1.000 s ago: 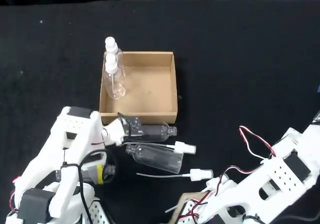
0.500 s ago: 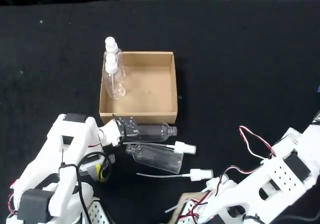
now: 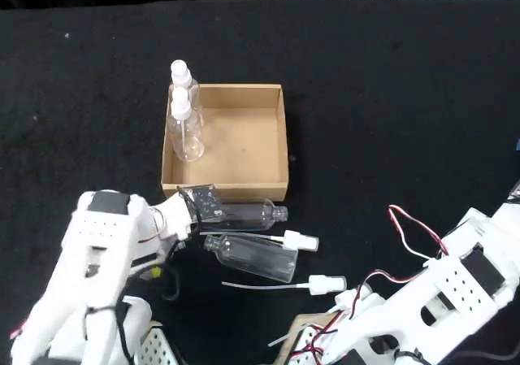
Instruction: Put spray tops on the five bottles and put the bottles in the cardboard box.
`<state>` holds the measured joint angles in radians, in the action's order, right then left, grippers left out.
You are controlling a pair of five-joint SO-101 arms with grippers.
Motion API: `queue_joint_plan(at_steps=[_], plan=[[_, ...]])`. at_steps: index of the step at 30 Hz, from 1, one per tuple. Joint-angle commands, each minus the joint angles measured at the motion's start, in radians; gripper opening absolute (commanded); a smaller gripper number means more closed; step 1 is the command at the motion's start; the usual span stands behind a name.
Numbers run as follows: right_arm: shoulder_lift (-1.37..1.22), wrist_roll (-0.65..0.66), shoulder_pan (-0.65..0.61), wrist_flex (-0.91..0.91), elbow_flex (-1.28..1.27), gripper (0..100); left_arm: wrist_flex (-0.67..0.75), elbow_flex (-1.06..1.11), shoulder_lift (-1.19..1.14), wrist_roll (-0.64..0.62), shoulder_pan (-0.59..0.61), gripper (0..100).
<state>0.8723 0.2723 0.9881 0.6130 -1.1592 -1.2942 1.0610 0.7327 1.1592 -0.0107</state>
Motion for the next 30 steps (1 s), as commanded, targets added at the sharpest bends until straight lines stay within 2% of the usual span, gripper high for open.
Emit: queue_joint_plan(at_steps=[1, 7, 10, 13, 19, 21, 25, 30], plan=[[0.027, 0.002, -0.018, 0.008, 0.074, 5.3, -0.06, -0.059, 0.192, -0.02, 0.117, 6], [0.027, 0.002, -0.054, 0.129, 0.136, 5.3, 0.031, -0.065, 0.275, -0.25, 0.386, 6], [0.027, 0.0, -0.103, 0.218, 0.189, 5.3, 0.176, -0.059, 0.276, -0.43, 0.526, 6], [0.027, 0.0, -0.172, 0.304, 0.236, 5.3, 0.351, -0.03, 0.276, -0.658, 0.608, 6], [0.028, 0.0, -0.318, 0.471, 0.303, 5.2, 0.761, 0.068, 0.276, -1.059, 0.607, 6], [0.028, 0.0, -0.354, 0.503, 0.315, 5.2, 0.911, 0.105, 0.276, -1.142, 0.578, 6], [0.028, 0.0, -0.408, 0.545, 0.318, 5.1, 1.154, 0.183, 0.276, -1.165, 0.507, 6], [0.028, 0.008, -0.445, 0.586, 0.317, 5.3, 1.381, 0.335, 0.287, -1.172, 0.467, 6]])
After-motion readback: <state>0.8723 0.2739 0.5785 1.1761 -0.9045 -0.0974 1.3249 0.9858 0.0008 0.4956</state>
